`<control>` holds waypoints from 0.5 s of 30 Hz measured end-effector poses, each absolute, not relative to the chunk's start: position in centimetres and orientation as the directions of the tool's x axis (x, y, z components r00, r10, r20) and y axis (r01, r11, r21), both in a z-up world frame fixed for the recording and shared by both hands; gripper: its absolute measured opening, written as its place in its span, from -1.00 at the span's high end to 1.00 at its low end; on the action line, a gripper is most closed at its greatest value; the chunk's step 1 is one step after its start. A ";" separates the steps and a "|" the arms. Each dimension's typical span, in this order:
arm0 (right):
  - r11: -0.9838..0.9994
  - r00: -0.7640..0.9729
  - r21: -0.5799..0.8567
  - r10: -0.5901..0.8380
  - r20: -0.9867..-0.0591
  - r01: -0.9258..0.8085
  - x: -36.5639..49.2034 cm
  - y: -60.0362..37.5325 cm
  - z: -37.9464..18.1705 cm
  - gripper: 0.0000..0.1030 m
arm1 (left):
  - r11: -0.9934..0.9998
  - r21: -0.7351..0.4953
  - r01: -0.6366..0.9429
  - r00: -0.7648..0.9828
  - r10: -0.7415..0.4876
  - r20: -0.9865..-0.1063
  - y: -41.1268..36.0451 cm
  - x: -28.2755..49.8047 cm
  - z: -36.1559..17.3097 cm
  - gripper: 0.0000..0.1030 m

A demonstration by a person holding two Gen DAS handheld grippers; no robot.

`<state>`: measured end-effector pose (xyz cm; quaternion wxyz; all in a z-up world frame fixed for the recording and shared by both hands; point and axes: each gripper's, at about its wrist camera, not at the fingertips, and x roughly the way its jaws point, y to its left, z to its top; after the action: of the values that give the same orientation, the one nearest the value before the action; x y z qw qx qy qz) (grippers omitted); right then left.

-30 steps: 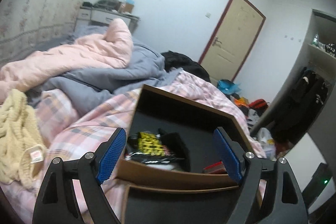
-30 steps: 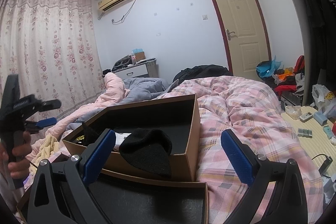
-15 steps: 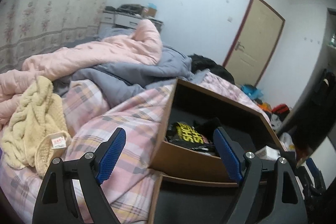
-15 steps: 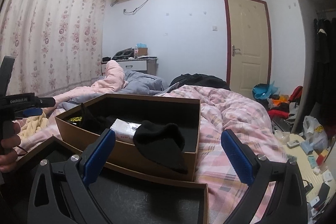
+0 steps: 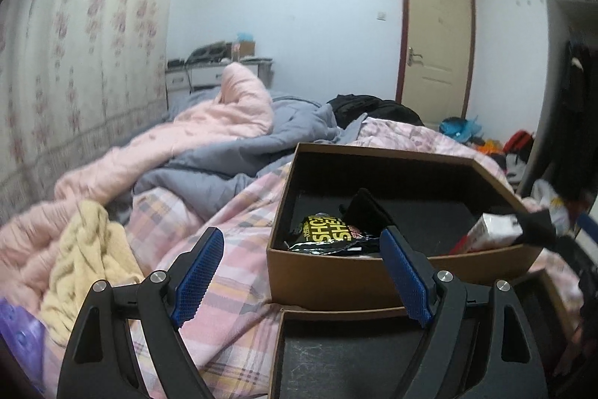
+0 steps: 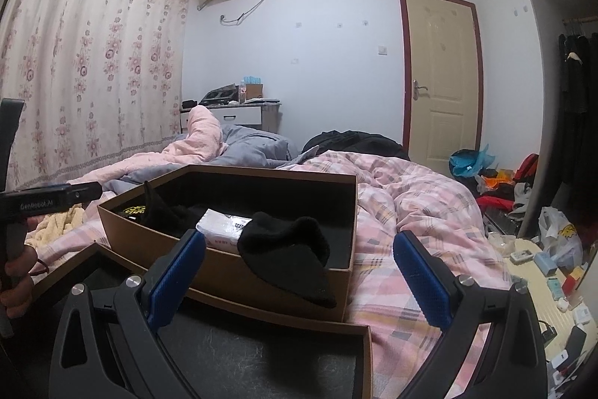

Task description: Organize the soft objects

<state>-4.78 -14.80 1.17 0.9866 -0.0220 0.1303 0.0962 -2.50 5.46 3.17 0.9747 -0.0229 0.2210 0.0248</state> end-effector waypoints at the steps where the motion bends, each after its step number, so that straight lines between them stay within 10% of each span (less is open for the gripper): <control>1: 0.981 0.948 -0.017 0.184 -0.261 -0.195 -4.8 -14.8 1.2 -0.94 | 0.998 -0.018 -0.056 0.902 0.042 -0.430 5.2 -2.5 3.1 -0.62; 15: 0.981 0.948 -0.018 0.182 -0.260 -0.193 -4.8 -14.5 1.1 -0.94 | 0.998 0.005 -0.059 0.903 0.055 -0.426 5.0 -2.5 3.2 -0.63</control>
<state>-4.77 -14.51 1.13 0.9868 -0.0216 0.1295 0.0950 -2.50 4.98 3.19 0.9754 -0.0039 0.2184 0.0292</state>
